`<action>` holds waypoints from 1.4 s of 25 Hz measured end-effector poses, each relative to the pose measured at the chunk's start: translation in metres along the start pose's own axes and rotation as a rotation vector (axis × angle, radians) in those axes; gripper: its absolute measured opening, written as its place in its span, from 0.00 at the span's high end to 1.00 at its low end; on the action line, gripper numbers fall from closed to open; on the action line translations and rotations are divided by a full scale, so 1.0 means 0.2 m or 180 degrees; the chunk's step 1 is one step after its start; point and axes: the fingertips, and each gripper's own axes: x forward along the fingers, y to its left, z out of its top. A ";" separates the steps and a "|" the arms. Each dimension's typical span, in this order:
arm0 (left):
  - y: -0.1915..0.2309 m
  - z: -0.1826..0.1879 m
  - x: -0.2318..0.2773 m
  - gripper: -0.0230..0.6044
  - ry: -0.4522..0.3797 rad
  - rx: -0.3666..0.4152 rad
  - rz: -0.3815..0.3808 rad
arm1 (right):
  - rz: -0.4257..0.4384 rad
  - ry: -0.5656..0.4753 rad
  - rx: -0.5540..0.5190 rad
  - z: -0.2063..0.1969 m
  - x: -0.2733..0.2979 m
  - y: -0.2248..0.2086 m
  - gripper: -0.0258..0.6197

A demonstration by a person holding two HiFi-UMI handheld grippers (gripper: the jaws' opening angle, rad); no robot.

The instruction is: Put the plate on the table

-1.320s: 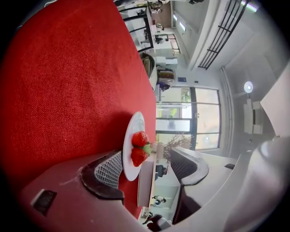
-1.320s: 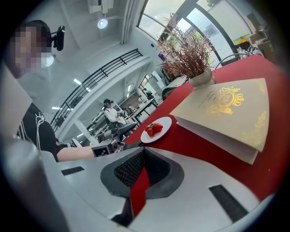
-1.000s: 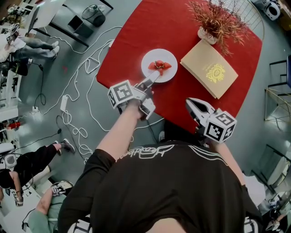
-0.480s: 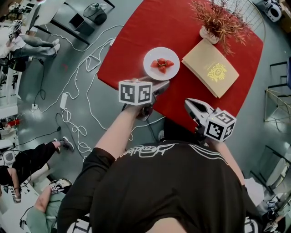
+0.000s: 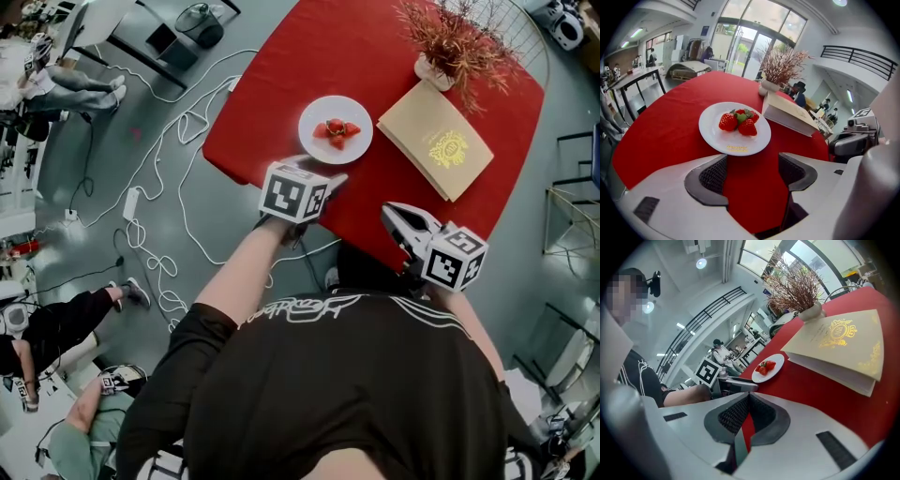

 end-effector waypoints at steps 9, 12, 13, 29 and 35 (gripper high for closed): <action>-0.03 0.00 -0.12 0.48 -0.0057 0.0068 0.0056 | 0.0122 -0.0074 -0.0180 0.04 -0.01 0.10 0.95; -0.10 0.03 -0.22 0.57 -0.0204 0.0139 0.0009 | 0.0147 -0.0127 -0.0382 0.08 -0.04 0.18 0.95; -0.14 0.05 -0.27 0.60 -0.0294 0.0113 -0.0030 | 0.0154 -0.0142 -0.0438 0.09 -0.05 0.21 0.95; -0.72 0.08 -1.23 0.95 -0.1791 0.0228 -0.0881 | 0.0293 -0.0521 -0.1145 0.18 -0.33 0.83 0.95; -0.87 -0.06 -1.43 0.95 -0.2011 0.0242 -0.1152 | 0.0447 -0.0601 -0.1219 0.07 -0.48 1.03 0.95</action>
